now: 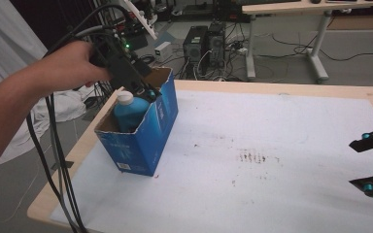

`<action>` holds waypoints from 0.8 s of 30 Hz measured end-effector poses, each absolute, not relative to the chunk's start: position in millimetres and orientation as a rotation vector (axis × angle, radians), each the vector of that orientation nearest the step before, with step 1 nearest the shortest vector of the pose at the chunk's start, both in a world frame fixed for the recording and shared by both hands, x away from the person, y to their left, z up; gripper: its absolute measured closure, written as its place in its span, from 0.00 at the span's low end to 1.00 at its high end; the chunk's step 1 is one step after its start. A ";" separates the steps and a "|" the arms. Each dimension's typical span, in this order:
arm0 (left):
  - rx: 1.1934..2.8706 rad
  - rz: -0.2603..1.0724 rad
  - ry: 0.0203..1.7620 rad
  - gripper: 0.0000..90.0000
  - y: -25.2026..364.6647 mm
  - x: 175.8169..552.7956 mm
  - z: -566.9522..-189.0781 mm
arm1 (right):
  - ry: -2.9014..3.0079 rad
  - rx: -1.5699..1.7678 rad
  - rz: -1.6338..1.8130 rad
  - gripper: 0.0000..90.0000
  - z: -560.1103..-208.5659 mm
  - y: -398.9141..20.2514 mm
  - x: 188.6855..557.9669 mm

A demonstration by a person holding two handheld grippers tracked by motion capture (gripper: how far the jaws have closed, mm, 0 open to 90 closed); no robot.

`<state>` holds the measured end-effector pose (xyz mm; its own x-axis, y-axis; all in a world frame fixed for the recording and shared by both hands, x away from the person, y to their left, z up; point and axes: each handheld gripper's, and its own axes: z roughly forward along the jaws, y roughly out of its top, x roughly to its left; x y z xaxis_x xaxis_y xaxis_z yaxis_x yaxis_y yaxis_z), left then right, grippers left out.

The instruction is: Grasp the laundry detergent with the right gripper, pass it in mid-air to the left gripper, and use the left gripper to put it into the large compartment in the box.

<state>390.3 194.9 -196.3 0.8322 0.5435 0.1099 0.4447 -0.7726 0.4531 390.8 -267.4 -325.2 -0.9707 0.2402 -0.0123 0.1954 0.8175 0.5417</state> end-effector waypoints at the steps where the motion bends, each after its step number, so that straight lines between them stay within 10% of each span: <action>1: 2.607 0.327 0.719 0.15 189.2 390.5 -197.2 | 2.915 0.349 0.861 0.12 -324.7 -267.9 390.1; 6: 2.649 0.355 0.616 0.02 163.4 391.4 -203.1 | 2.901 0.358 0.890 0.12 -323.7 -269.3 386.9; 24: 2.782 0.251 0.521 0.02 79.4 410.5 -248.1 | 2.881 0.385 0.921 0.12 -322.6 -261.1 386.9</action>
<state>410.5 79.4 -248.1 0.9189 0.3774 0.1149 0.3251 -0.8894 0.3213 386.9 -261.1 -322.6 -0.9638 0.2663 -0.0111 0.2104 0.7858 0.5815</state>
